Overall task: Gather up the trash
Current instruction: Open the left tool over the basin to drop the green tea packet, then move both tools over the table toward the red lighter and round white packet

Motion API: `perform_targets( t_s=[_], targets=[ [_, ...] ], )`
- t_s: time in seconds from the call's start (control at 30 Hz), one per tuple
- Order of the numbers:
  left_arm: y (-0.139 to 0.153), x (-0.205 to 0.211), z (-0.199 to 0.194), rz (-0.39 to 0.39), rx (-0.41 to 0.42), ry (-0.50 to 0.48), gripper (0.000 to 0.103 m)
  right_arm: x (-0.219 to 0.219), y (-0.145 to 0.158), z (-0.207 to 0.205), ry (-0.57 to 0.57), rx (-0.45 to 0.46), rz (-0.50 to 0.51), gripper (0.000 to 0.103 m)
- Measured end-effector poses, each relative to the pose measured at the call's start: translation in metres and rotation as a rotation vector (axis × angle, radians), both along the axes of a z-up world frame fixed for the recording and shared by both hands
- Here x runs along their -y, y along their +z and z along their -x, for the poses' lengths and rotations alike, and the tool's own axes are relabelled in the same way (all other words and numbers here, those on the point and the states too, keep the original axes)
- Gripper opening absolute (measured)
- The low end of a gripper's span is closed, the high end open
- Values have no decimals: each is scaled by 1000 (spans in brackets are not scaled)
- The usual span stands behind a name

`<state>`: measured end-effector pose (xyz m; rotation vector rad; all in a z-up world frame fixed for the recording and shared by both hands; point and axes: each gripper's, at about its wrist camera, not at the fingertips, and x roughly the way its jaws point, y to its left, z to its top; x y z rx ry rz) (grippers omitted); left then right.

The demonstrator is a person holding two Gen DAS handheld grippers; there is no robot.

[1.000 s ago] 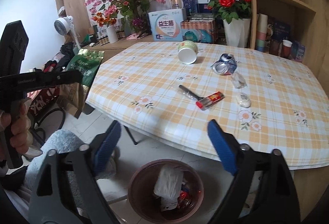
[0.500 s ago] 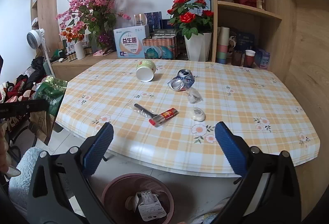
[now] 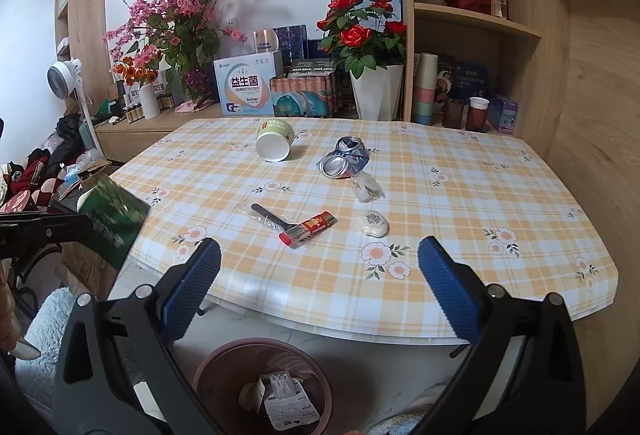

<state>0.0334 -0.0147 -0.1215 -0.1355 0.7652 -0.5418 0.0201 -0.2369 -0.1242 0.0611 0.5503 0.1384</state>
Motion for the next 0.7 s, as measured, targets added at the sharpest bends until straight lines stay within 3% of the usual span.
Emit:
perform_targets(
  t_s=[0.07, 0.2, 0.27, 0.33, 0.4, 0.53, 0.7],
  targets=[
    [-1, 3, 0, 2, -3, -19, 12, 0, 0, 0, -1, 0, 1, 97],
    [1, 3, 3, 17, 9, -35, 49, -1, -1, -1, 1, -3, 4, 97],
    [4, 3, 4, 8, 24, -26, 57, -1, -2, -1, 2, -6, 6, 97],
    [6, 1, 4, -12, 45, -1, 76, -4, -3, -2, 1, -9, 9, 97],
    [9, -4, 4, -17, 67, 32, 87, -4, -4, -2, -2, -8, 11, 97],
    [10, -14, -2, -66, 85, 130, 95, -4, -3, -1, -6, -14, 10, 97],
    [4, -31, -12, -116, 59, 248, 97, -3, -4, -2, -10, -21, 17, 97]
  ],
)
